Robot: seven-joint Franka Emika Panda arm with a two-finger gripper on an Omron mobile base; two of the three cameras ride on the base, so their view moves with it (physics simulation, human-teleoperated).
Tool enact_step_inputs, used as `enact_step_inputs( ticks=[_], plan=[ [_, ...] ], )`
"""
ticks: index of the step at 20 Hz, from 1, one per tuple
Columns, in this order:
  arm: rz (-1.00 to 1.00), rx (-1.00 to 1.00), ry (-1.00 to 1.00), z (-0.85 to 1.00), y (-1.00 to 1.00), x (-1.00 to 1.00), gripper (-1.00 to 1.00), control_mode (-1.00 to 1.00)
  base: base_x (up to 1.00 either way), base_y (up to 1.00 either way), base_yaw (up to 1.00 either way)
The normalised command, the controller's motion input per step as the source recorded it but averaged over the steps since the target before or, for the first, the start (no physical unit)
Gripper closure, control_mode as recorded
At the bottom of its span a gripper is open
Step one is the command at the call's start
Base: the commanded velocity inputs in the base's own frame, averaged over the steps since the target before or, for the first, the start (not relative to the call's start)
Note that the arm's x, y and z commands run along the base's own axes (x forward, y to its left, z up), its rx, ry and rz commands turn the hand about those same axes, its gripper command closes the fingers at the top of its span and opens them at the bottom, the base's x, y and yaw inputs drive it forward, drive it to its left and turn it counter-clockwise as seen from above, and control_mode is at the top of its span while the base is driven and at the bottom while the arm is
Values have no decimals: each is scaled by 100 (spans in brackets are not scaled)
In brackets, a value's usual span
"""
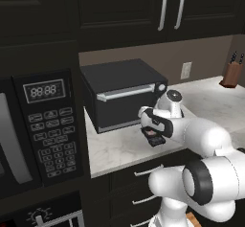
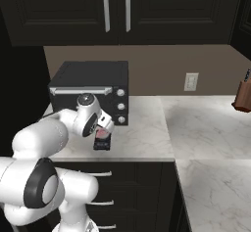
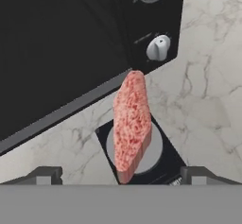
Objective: Take the steak from the fridge and place it on the digital scale on the counter by the fridge. Wait a few seconds for a reading, then move it to the plate on the dining counter.
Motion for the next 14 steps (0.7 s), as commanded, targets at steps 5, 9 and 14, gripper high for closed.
enact_step_inputs(
  ticks=[5,9,14],
  plan=[
    [-1,0,4,9,0,0,-100,-100,0,0,0],
    [0,0,1,0,0,-2,-100,-100,0,0,0],
    [0,0,0,0,0,-4,-100,-100,0,0,0]
  ],
)
